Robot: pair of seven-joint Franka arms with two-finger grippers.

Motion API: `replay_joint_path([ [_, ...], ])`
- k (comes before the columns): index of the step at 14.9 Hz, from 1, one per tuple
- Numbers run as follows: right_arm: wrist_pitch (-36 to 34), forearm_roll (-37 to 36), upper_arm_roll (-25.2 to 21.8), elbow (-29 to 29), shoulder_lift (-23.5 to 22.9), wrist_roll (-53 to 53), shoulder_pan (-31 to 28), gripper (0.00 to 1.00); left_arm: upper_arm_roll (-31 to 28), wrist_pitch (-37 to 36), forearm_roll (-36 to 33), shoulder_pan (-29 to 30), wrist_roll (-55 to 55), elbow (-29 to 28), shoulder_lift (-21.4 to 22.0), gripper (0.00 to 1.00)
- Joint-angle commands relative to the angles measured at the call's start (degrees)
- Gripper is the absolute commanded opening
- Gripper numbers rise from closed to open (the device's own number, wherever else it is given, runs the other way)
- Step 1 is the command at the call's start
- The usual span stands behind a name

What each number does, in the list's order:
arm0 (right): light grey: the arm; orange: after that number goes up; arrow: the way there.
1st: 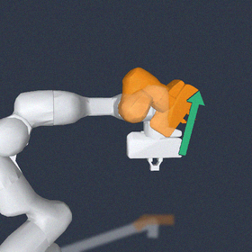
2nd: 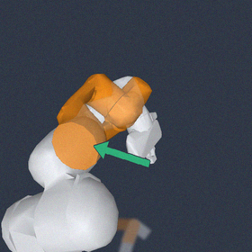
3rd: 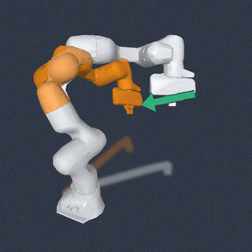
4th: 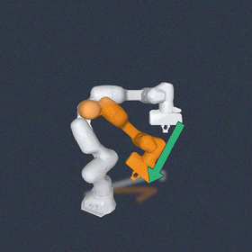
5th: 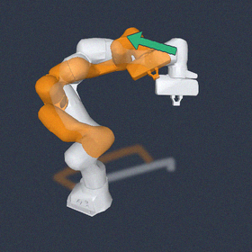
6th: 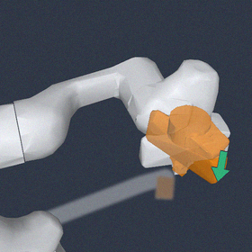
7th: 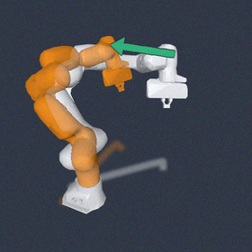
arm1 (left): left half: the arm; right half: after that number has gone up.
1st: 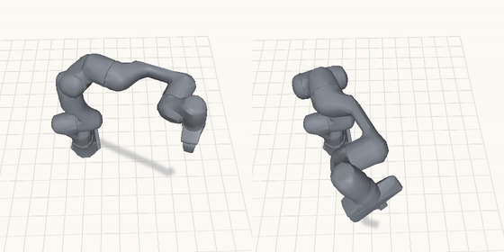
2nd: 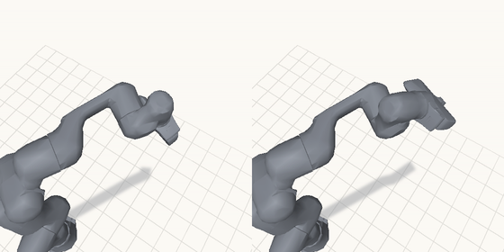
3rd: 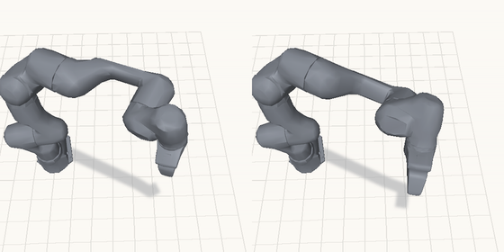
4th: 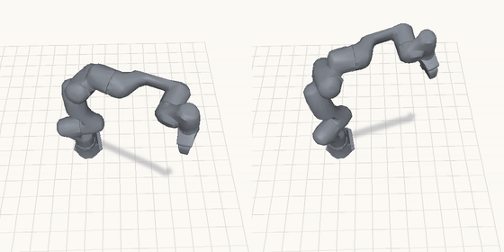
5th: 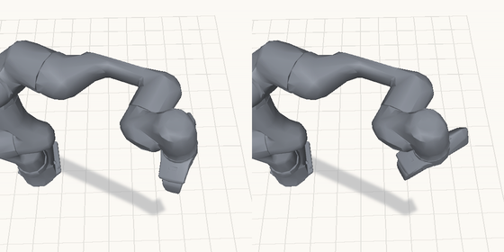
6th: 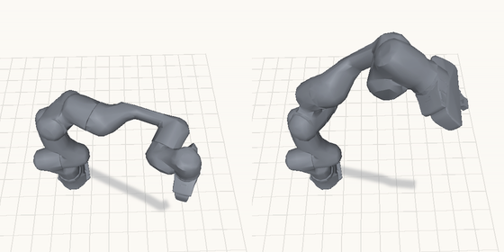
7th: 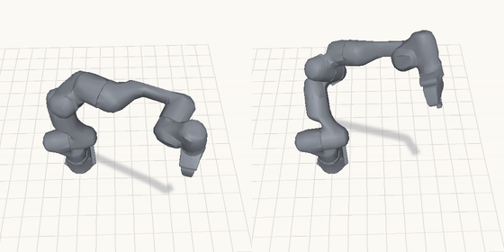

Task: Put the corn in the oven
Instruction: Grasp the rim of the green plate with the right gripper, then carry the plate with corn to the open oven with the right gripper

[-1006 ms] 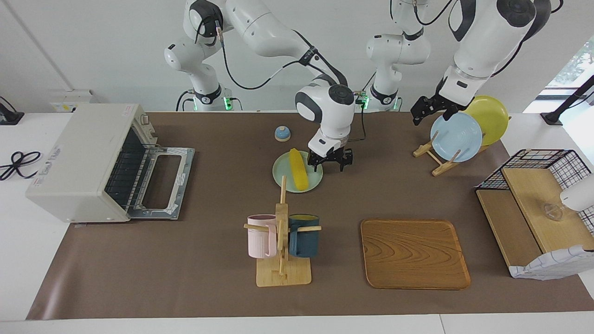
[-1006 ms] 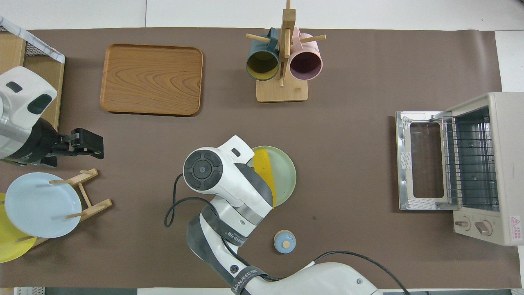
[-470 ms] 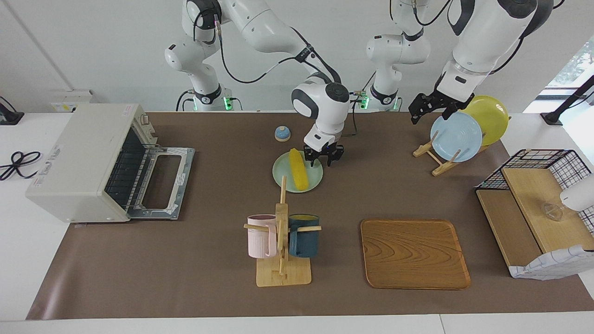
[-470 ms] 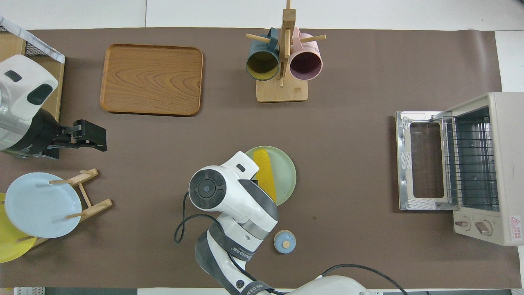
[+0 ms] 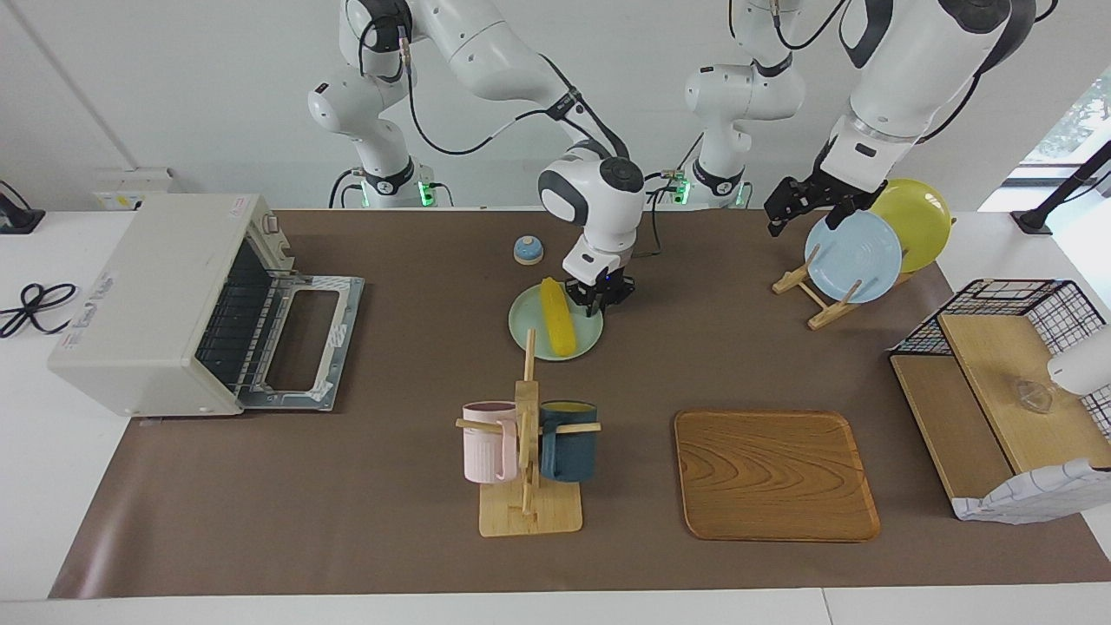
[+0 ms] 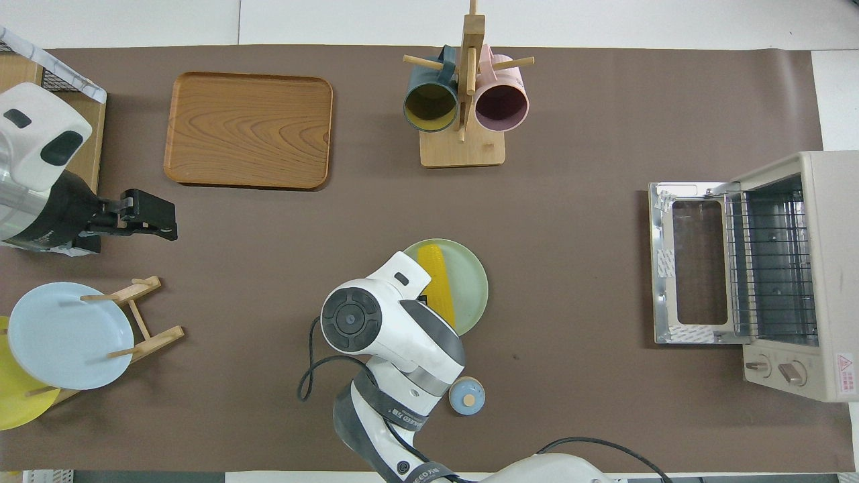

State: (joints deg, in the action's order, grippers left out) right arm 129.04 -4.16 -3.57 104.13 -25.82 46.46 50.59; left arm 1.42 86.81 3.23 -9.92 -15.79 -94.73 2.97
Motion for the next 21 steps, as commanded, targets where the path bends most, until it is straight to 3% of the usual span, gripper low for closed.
replay_joint_path([
  [1,-2.64,-4.26,0.14,0.30,1.39,-1.55,-1.37,0.00,0.16,0.21,0.91,0.34,1.03,1.04,-0.51,1.00],
  [6,-19.94,-10.67,0.06,-10.94,0.69,-8.21,-4.09,0.00,0.16,0.03,0.82,0.34,1.03,1.04,-0.51,1.00],
  [8,-23.56,-11.30,-0.03,-11.23,1.91,-10.24,-6.80,0.00,0.25,-0.06,0.73,0.34,1.03,1.04,-0.51,1.00],
  [10,-28.64,-11.22,-0.03,-10.61,5.94,-12.61,-11.89,0.00,0.34,0.03,0.55,0.34,1.11,1.04,-0.51,1.00],
  [12,-31.65,-11.22,-0.03,-6.16,11.56,-17.61,-16.73,0.00,0.34,0.03,0.38,0.34,1.03,1.04,-0.51,1.00],
  [15,-30.35,-11.04,-0.12,4.92,18.60,-26.49,-25.17,0.00,0.43,0.03,0.38,0.34,1.03,1.04,-0.51,1.00],
  [18,-31.22,-11.13,-0.12,6.35,20.46,-34.30,-32.11,0.00,0.43,0.03,0.38,0.34,0.94,1.04,-0.51,1.00],
  [21,-27.11,-11.13,-0.12,9.94,21.07,-41.51,-39.23,0.00,0.43,0.47,0.38,0.25,0.85,0.60,-0.42,1.00],
])
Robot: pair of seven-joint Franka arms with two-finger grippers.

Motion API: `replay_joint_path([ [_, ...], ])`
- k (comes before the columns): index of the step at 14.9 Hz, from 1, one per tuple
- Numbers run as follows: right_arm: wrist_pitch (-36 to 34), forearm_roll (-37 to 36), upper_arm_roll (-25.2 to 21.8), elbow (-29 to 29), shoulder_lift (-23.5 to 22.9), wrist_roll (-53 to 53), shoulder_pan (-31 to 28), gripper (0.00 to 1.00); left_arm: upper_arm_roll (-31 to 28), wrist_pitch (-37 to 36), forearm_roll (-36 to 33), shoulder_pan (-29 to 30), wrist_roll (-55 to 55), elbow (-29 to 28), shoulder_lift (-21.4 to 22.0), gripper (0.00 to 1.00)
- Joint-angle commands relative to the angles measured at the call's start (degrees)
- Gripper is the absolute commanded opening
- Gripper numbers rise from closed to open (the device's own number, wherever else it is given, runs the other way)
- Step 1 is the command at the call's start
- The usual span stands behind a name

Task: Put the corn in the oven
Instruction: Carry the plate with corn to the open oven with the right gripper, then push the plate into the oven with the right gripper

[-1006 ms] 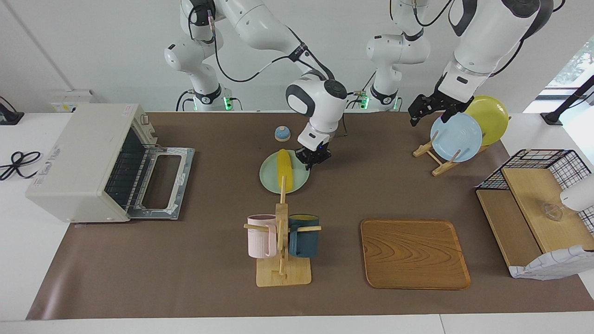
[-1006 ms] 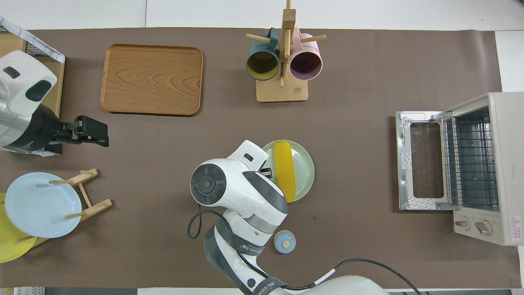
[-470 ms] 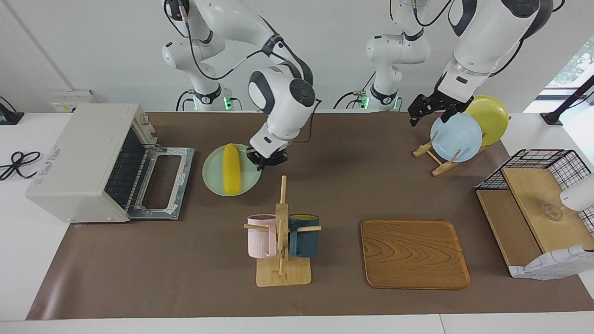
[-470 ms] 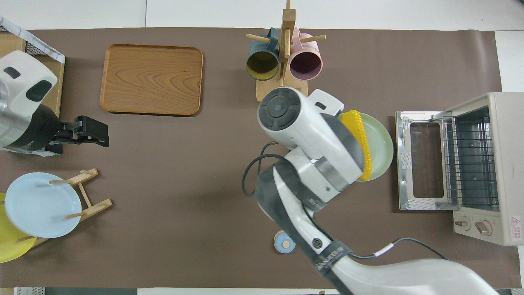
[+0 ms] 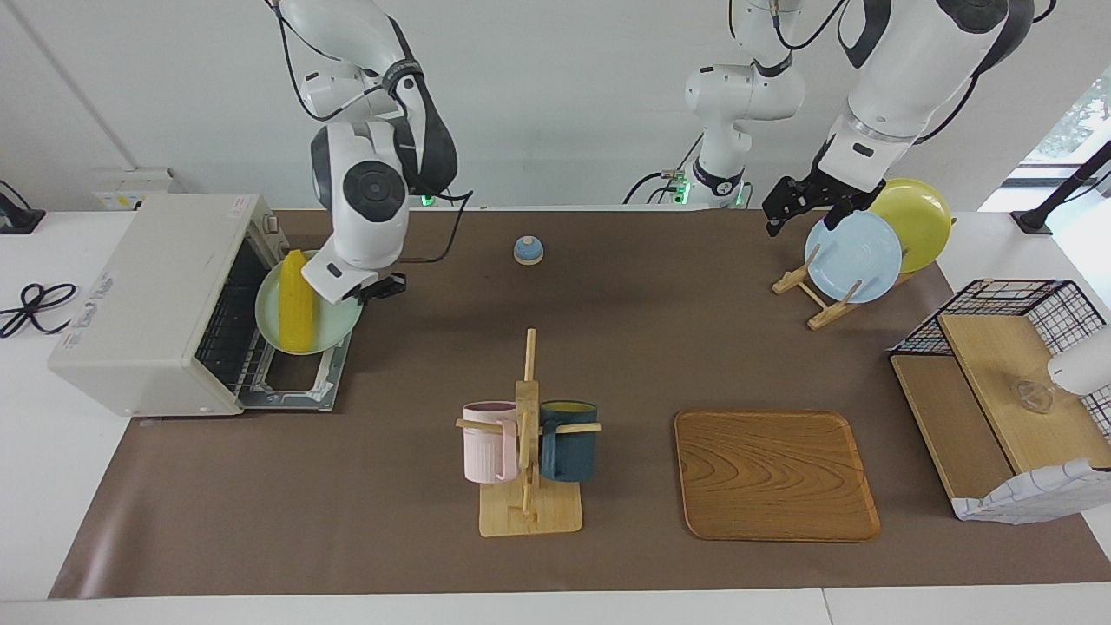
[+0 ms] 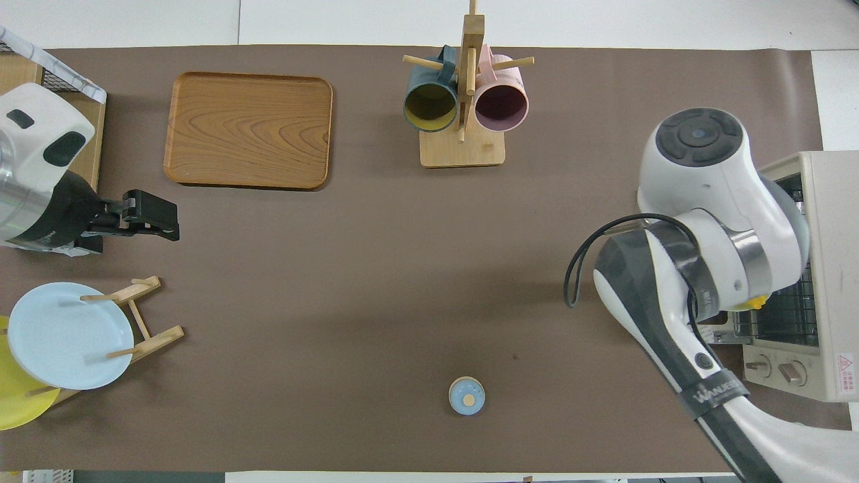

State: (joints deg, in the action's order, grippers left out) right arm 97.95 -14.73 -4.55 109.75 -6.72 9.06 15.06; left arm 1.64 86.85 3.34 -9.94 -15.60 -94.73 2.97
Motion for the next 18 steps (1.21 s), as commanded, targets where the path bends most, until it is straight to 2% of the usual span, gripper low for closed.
replay_joint_path([
  [1,6.00,-0.56,0.85,5.99,2.50,-5.53,-4.94,0.00,0.21,0.60,0.26,0.27,0.66,0.69,-0.42,1.00],
  [7,13.39,-0.74,0.77,10.39,3.12,-14.24,-11.10,0.00,0.21,0.87,0.26,0.27,0.22,0.69,-0.42,1.00],
  [12,13.49,-0.65,0.85,11.28,3.56,-14.51,-12.51,0.00,0.21,0.87,0.26,0.27,0.04,0.69,-0.42,1.00],
  [13,13.49,-0.65,0.85,11.28,3.56,-14.51,-12.60,0.11,0.21,0.95,0.26,0.27,0.04,0.69,-0.42,1.00],
  [15,13.58,-0.47,0.85,11.28,3.56,-14.51,-12.69,0.24,0.21,0.96,0.26,0.27,0.04,0.69,-0.42,1.00],
  [18,13.49,-0.03,0.85,10.49,3.21,-14.07,-12.25,0.26,0.21,0.87,0.26,0.27,0.04,0.69,-0.42,1.00],
])
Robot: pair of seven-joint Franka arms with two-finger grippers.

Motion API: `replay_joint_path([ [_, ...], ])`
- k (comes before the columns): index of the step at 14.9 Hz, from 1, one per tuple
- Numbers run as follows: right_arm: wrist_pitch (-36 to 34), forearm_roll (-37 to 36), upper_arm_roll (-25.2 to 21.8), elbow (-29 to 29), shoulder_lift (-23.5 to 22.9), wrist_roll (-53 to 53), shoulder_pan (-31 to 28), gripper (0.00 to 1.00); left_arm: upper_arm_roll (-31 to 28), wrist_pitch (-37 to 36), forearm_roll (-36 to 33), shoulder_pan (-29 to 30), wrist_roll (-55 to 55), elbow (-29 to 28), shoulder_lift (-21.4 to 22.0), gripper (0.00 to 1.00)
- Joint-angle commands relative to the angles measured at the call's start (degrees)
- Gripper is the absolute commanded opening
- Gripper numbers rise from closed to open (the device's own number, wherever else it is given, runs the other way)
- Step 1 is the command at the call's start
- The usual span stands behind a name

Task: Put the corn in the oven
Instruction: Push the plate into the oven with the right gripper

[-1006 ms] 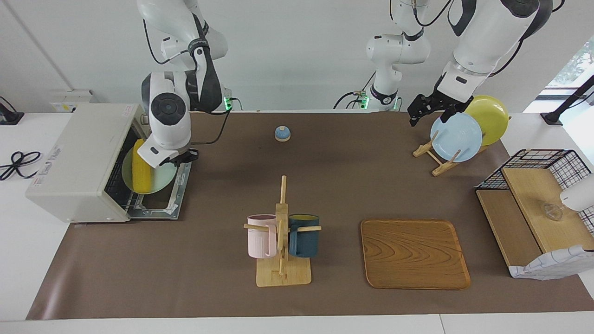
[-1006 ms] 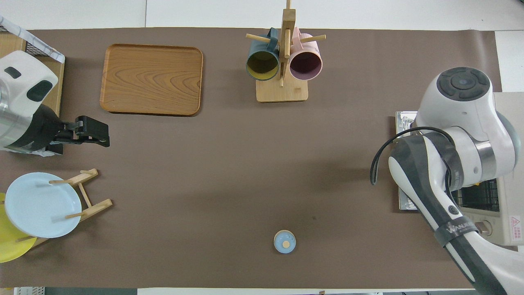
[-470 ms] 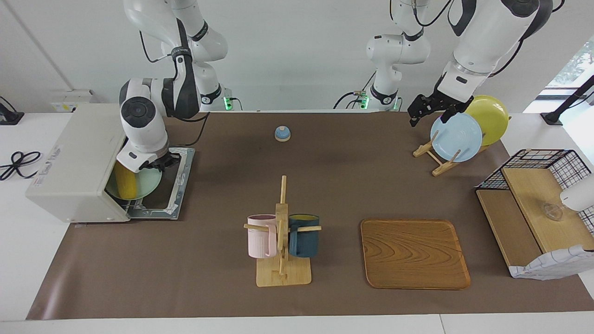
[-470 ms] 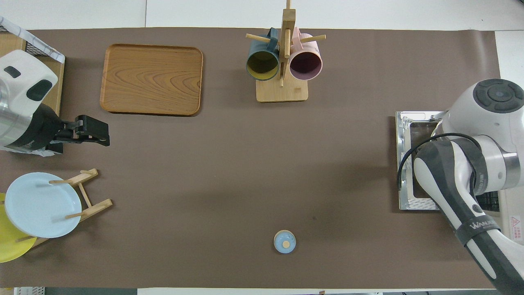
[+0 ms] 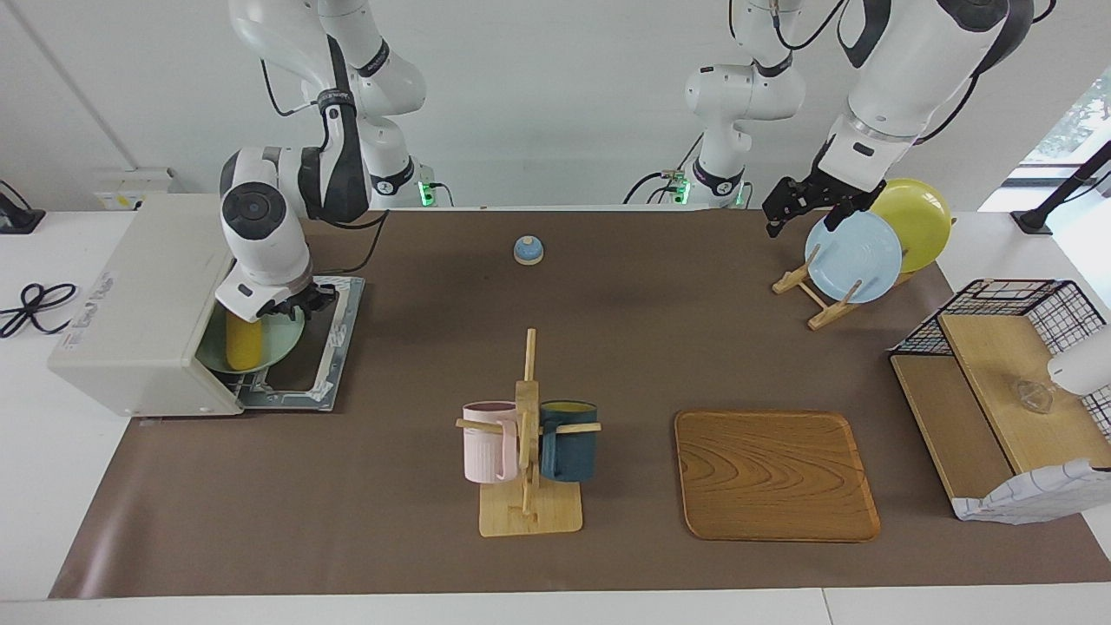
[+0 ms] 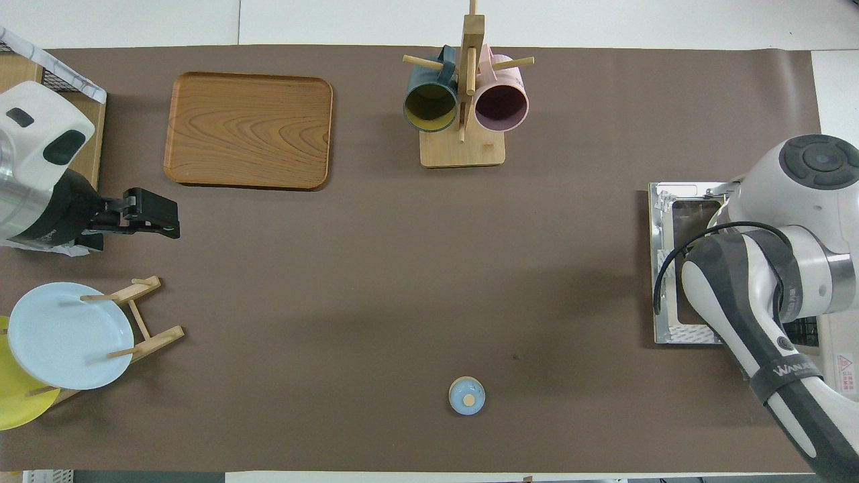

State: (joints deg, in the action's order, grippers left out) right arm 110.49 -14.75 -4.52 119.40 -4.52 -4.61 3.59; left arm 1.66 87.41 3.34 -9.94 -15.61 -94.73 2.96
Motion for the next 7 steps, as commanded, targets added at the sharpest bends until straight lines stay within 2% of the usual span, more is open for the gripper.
replay_joint_path([
  [1,0.18,0.07,0.92,-0.38,0.74,-0.23,-0.43,0.26,0.18,0.39,0.26,0.28,0.05,0.69,-0.41,1.00],
  [5,-6.41,0.85,1.18,-6.36,0.12,-0.31,1.58,0.26,0.18,0.39,0.26,0.28,0.05,0.69,-0.41,1.00],
  [7,-7.22,4.97,1.18,-9.17,-1.02,0.47,2.91,0.23,0.18,0.30,0.26,0.28,0.05,0.69,-0.41,1.00],
])
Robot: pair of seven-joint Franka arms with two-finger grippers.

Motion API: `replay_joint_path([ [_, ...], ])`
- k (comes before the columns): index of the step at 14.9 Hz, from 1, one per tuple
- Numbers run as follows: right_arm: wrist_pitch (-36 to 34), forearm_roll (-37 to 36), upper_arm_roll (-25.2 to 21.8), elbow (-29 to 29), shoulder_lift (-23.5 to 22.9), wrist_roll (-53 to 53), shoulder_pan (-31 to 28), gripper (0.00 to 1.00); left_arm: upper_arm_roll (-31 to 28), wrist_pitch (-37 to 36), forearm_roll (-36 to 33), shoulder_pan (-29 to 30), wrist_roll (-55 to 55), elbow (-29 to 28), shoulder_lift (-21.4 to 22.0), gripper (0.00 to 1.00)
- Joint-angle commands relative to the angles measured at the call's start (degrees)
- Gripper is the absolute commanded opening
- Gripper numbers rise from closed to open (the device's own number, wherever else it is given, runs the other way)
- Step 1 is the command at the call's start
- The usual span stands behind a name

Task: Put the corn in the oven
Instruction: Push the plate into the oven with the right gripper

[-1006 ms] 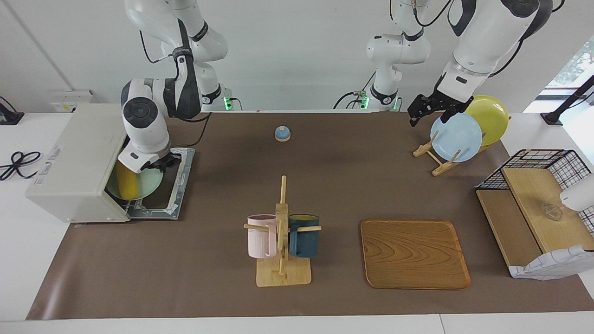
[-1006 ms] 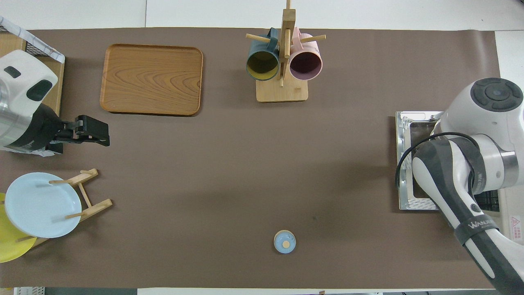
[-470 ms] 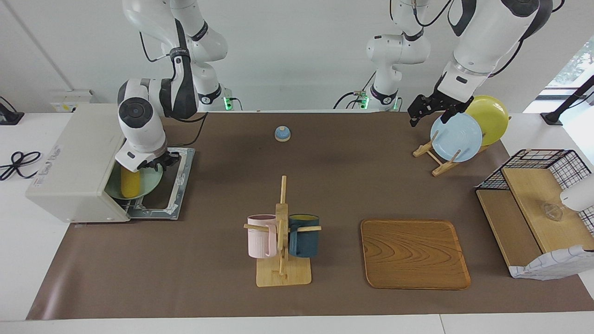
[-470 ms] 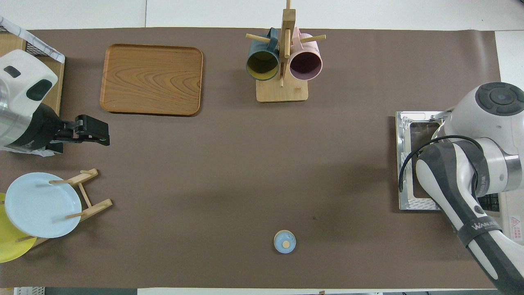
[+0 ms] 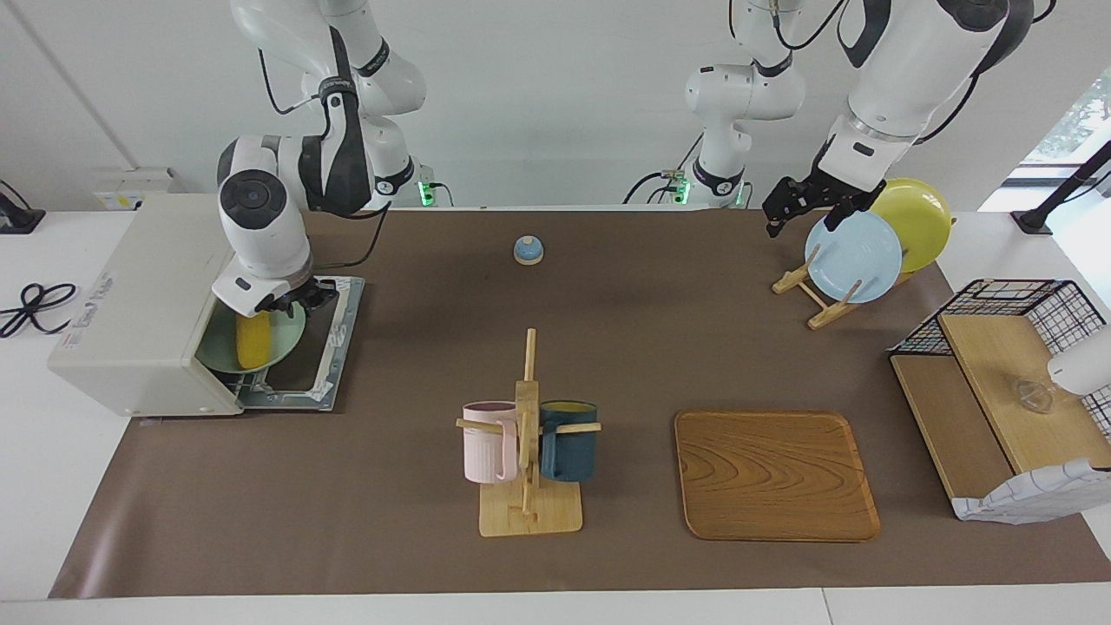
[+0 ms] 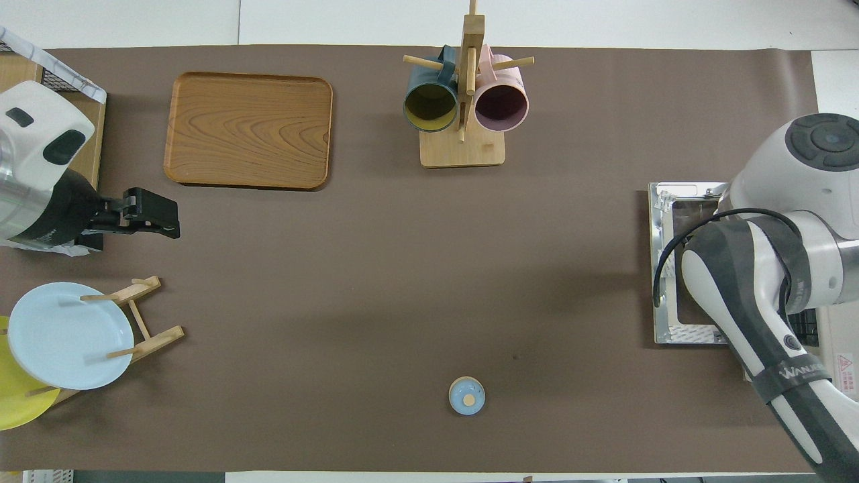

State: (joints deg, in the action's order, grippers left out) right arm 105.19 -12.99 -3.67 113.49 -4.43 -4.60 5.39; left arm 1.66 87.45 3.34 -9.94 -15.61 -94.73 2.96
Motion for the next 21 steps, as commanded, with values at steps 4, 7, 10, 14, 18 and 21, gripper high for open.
replay_joint_path([
  [4,10.62,4.64,0.33,3.46,-1.36,8.71,4.54,0.00,0.18,0.35,0.26,0.19,0.05,0.69,-0.41,1.00],
  [7,18.02,4.64,0.33,8.41,-3.46,12.68,5.69,0.00,0.18,0.26,0.26,0.19,0.05,0.69,-0.49,1.00],
  [10,18.92,4.56,0.24,8.41,-5.06,12.60,5.07,0.00,0.18,0.26,0.26,0.28,0.14,0.69,-0.41,1.00],
  [14,20.05,4.56,0.24,9.11,-6.38,12.77,4.02,0.00,0.18,0.26,0.26,0.28,0.14,0.69,-0.41,1.00],
  [18,20.67,3.60,0.15,9.82,-7.43,12.60,3.67,0.00,0.18,0.26,0.26,0.28,0.14,0.69,-0.41,1.00],
  [21,19.98,0.61,0.15,9.47,-8.31,12.60,3.93,0.00,0.18,0.26,0.26,0.28,0.14,0.78,-0.49,1.00],
])
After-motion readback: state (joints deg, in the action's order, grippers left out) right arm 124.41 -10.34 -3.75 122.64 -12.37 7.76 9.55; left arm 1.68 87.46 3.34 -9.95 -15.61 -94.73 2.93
